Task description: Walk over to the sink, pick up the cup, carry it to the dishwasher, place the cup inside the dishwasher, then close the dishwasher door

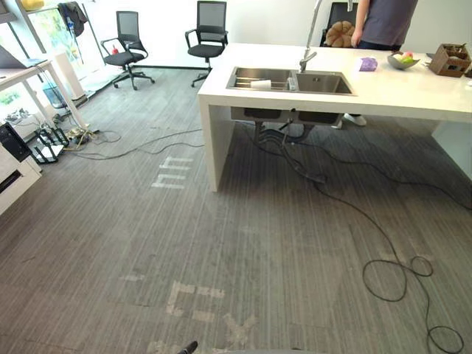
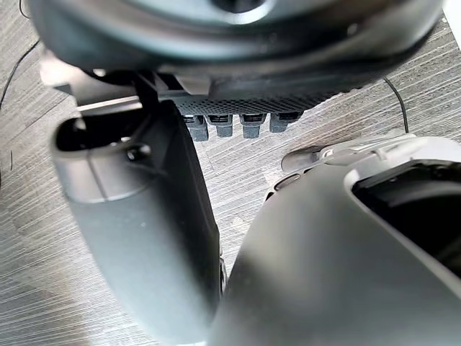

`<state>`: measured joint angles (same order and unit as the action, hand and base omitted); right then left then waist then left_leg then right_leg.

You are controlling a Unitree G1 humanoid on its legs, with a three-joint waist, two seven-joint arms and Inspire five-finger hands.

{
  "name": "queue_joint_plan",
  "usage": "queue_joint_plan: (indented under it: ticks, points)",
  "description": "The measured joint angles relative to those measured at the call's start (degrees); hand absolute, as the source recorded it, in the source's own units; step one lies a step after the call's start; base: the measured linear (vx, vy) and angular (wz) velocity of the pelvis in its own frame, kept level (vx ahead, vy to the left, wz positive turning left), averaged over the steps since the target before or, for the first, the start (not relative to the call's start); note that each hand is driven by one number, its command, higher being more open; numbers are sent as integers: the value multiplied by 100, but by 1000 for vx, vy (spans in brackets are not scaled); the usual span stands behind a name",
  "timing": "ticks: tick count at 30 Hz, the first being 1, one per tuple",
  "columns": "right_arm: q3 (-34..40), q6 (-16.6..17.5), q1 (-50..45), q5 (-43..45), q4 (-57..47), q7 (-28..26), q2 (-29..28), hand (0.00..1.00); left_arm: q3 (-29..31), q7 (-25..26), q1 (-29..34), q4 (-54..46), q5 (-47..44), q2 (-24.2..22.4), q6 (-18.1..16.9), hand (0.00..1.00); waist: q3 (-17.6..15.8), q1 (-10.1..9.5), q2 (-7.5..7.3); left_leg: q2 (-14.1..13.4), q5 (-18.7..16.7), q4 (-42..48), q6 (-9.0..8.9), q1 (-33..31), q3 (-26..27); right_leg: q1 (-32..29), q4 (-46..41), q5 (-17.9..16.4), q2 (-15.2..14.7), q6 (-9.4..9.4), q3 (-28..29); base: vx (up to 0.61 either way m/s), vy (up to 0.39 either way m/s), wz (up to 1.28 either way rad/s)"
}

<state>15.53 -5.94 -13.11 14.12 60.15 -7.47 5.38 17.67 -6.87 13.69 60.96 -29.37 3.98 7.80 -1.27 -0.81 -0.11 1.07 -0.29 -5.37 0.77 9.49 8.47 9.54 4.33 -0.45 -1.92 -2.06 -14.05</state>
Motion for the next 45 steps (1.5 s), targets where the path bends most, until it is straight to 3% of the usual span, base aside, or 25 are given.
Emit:
queue_joint_plan:
  ticks: [5, 7, 10, 12, 14, 16, 19, 21, 24, 25, 27, 28, 29, 31, 33, 34, 35, 36, 37, 38, 39, 41, 42, 44, 45]
  points:
    - [-14, 104, -6, -1, 6, -1, -2, 100, -8, -500, 3, 8, 26, 28, 73, 100, -12, 6, -6, 11, 1, 0, 1, 14, -15, 8, -44, -11, -18, 1, -15, -45, -20, 2]
    - [-15, 154, 6, 3, 0, 0, -4, 100, -24, -592, 1, 5, 33, 32, 57, 100, -49, 13, -8, 25, 0, 1, 4, 17, -43, -113, -365, -181, -77, -14, -44, -38, -5, 10]
    - [-15, 194, 17, 90, -76, 5, -51, 100, -75, -637, -44, -44, 204, 94, 38, 100, -195, 33, -92, 140, -50, 2, 73, 105, -134, -523, -1611, -777, -388, -166, -138, -13, 33, 25]
    - [-9, 224, 25, 394, -110, -1, -54, 100, -138, -648, -119, -79, 451, 112, -100, 100, -388, 39, -97, 183, -101, 3, 282, 281, -143, -1057, -3020, -945, -640, -230, -92, -24, 79, 3]
    - [4, 298, 64, 517, -123, 0, -119, 100, -227, -606, -111, -82, 489, 200, -97, 100, -459, 120, -124, 173, -107, 10, 309, 425, -128, -1277, -3394, -1137, -741, -120, -73, 8, 79, -9]
    - [5, 407, 43, 557, -186, -33, -163, 100, -249, -589, -112, -72, 485, 233, -57, 100, -477, 178, -148, 101, -241, 26, 346, 541, -130, -1461, -3301, -1188, -767, -161, -89, 51, 27, -5]
    - [11, 604, -37, 630, -340, -164, -202, 100, -248, -599, -165, -71, 453, 233, -57, 100, -576, 174, -140, -136, -485, 271, 280, 540, -139, -1909, -3170, -1129, -723, -208, -200, 133, -38, 1]
    - [11, 671, -47, 657, -441, -237, -228, 100, -243, -612, -204, -71, 376, 245, -27, 100, -668, 173, -110, -312, -741, 548, 168, 519, -140, -2178, -2751, -912, -651, -207, -157, 221, -78, 3]
    - [92, 670, -68, 659, -513, -307, -334, 100, -75, -624, -234, -65, 357, 276, 26, 100, -752, 159, -226, -404, -1299, 1078, -23, 569, -238, -2338, -1937, -497, -707, -171, -75, 353, -174, 15]
    - [222, 643, -70, 662, -588, -357, -413, 100, 5, -605, -238, -53, 358, 271, 41, 100, -770, 157, -262, -417, -1651, 1332, -142, 679, -329, -2269, -1814, -437, -750, -90, -18, 428, -240, 29]
    - [448, 560, -154, 711, -677, -440, -411, 100, 7, -470, -254, -9, 438, 167, 31, 100, -702, 198, -149, -636, -1952, 1347, -197, 876, -493, -2278, -2289, 54, -690, -22, -68, 533, -285, 47]
    - [469, 551, -185, 710, -716, -451, -386, 100, 12, -405, -250, -5, 488, 122, 17, 100, -646, 207, -57, -706, -1982, 1289, -165, 966, -524, -2295, -2480, 39, -641, -2, -126, 700, -335, 44]
    - [503, 515, -162, 693, -740, -460, -307, 100, 140, -280, -239, 7, 553, -19, -16, 100, -554, 181, 95, -890, -1894, 1356, -201, 1027, -635, -2364, -2790, -304, -510, 163, -230, 605, -271, 7]
    - [538, 421, -60, 662, -736, -449, -296, 100, 395, -203, -229, -44, 582, -127, -106, 100, -513, 151, 136, -993, -1572, 1879, -178, 898, -683, -2214, -2898, -550, -383, 261, -242, 602, -286, -9]
    - [551, 394, -22, 665, -724, -449, -285, 100, 573, -180, -272, -46, 599, -184, -170, 100, -410, 228, 192, -1152, -1104, 3133, -224, 430, -815, -1840, -2674, -789, -196, 355, -307, 594, -247, -3]
    - [550, 404, -23, 665, -720, -449, -277, 100, 614, -178, -291, -47, 634, -217, -209, 100, -373, 237, 229, -1199, -903, 3506, -307, 251, -862, -1729, -2543, -797, -118, 364, -316, 597, -179, -12]
    - [530, 459, -24, 666, -738, -442, -277, 100, 771, -173, -344, -70, 744, -303, -333, 100, -360, 237, 271, -1278, -274, 4335, -558, -127, -879, -1376, -2146, -803, 41, 373, -284, 673, -163, -16]
    - [451, 518, -9, 667, -789, -417, -281, 100, 880, -149, -341, -202, 831, -377, -444, 100, -426, 200, 243, -1385, -133, 5354, -650, -592, -812, -978, -1781, -829, 157, 412, -218, 555, -125, -14]
    - [424, 532, -4, 671, -804, -381, -282, 100, 882, -91, -356, -328, 915, -413, -540, 100, -446, 191, 258, -1404, -473, 5915, -594, -867, -780, -765, -1618, -876, 206, 476, -205, 576, -108, -13]
    - [359, 530, 19, 672, -810, -308, -320, 100, 819, 37, -342, -660, 1058, -523, -839, 100, -519, 135, 180, -1321, -1005, 6550, -534, -1303, -704, -322, -1325, -911, 217, 465, -143, 362, -45, -18]
    - [124, 497, 25, 671, -892, -255, -328, 100, 416, 204, -327, -1083, 1286, -541, -1156, 100, -581, -3, 85, -1182, -1386, 6631, -443, -1762, -537, 75, -1081, -943, 179, 456, -71, 444, -43, -28]
    - [-280, 413, 142, 661, -1108, -233, -346, 100, -334, 388, -245, -2022, 1768, -510, -1564, 100, -661, -173, -19, -1151, -1685, 5981, -212, -2413, -79, 371, -934, -1039, 47, 308, 141, 376, 61, -54]
    - [-420, 389, 182, 657, -1261, -236, -383, 100, -691, 496, -249, -2591, 1982, -488, -1696, 100, -708, -215, -58, -1129, -1689, 5409, -184, -2684, 149, 492, -932, -1151, -73, 211, 227, 529, 176, -64]
    - [-505, 394, 238, 664, -1398, -267, -417, 100, -1346, 803, -247, -3716, 2371, -454, -2020, 100, -739, -236, -114, -972, -1259, 3780, -242, -2956, 442, 716, -942, -1469, -355, -99, 421, 476, 232, -59]
    - [-539, 388, 312, 663, -1290, -311, -431, 100, -1692, 1092, -228, -4273, 2620, -483, -2449, 100, -712, -290, 20, -1004, -250, 3130, -195, -2804, 576, 950, -844, -1659, -355, -224, 833, 646, 330, -64]
